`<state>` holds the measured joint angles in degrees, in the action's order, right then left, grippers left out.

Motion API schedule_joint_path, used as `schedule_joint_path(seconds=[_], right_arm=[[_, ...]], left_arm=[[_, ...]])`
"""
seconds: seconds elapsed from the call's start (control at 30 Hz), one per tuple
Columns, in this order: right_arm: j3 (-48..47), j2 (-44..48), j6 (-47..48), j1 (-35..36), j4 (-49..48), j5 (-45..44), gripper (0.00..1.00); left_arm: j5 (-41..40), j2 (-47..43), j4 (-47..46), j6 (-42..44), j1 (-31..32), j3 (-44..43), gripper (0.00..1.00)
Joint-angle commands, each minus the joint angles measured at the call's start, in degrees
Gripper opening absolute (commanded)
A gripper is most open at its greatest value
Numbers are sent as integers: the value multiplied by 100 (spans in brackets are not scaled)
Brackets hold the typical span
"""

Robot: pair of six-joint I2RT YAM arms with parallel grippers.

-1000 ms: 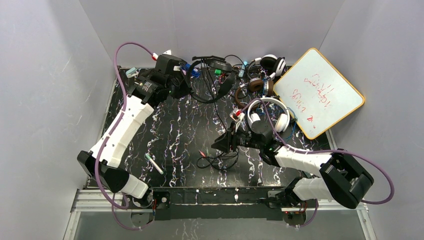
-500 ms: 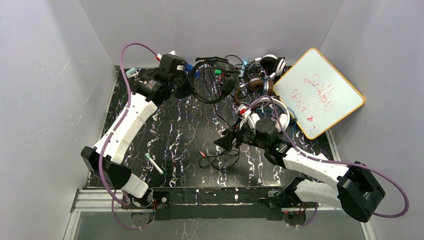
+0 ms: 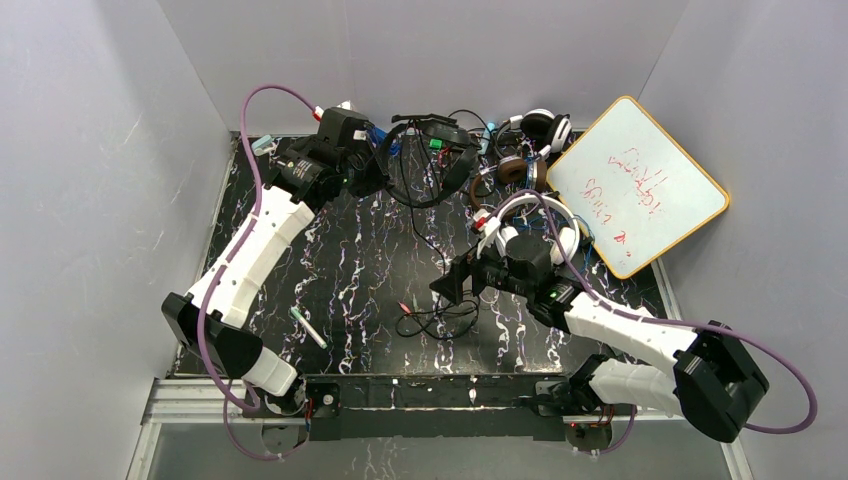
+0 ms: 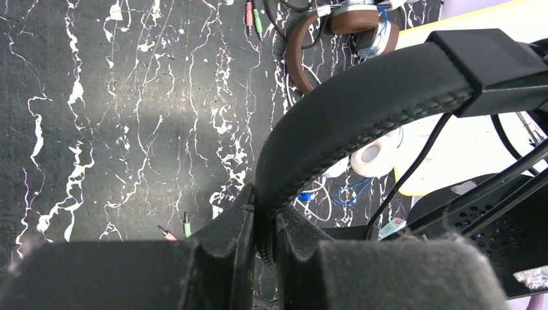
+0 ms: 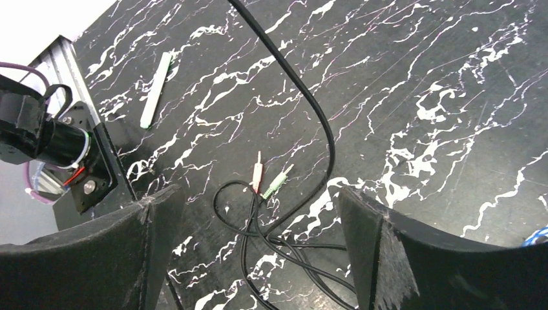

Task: Wrap the headphones
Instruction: Wrap the headphones cable around the headphones.

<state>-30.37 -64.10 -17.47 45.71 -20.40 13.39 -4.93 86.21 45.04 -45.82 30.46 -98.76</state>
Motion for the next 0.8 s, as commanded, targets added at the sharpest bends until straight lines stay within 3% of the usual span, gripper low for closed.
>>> schedule_joint_path(seconds=[0.0,0.27,0.43,0.77], right_arm=[[-401,22,282,-23,5,-128,94],[-367,-337,264,-20,-402,-30,87],[-321,-634,43,-29,-698,-648,79],[-155,-1353,-578,-27,-1512,-88,67]], left_arm=[[230,-163,-41,63,-40,-297,0],[193,-160,-20,52,-40,-271,0],[221,-136,18,65,-40,-277,0],[204,-90,0,-9,-40,-266,0]])
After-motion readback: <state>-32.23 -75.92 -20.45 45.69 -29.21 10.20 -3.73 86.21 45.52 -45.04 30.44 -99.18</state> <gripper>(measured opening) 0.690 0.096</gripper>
